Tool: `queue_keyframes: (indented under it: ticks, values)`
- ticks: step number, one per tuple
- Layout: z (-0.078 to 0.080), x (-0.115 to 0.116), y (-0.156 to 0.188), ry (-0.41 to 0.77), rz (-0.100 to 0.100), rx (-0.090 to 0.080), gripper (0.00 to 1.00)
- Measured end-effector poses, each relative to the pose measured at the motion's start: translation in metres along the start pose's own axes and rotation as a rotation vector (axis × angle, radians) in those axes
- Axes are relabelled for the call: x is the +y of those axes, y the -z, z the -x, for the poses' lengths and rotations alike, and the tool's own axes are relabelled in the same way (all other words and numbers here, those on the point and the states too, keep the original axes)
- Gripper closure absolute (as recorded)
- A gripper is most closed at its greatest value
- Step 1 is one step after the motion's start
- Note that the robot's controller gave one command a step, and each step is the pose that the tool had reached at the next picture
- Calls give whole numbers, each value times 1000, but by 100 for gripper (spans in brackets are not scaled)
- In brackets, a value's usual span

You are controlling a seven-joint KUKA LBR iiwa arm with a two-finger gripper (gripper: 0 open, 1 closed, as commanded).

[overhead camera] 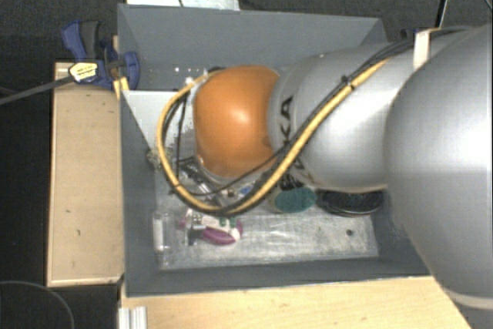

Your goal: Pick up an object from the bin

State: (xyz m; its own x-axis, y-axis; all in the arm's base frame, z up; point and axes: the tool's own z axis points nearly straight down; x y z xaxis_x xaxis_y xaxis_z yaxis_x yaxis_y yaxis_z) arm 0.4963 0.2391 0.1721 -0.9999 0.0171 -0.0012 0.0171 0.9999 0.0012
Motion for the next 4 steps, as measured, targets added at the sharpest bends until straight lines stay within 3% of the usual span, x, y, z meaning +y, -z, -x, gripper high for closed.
queue_keyframes:
  ticks: [1,2,3,4]
  values:
    - [8,-42,-97,-37,12,-26,0]
    - [92,-123,-98,-331,3,-8,0]
    - [95,-122,-95,-334,6,-18,100]
    - [92,-122,-98,-334,3,-8,0]
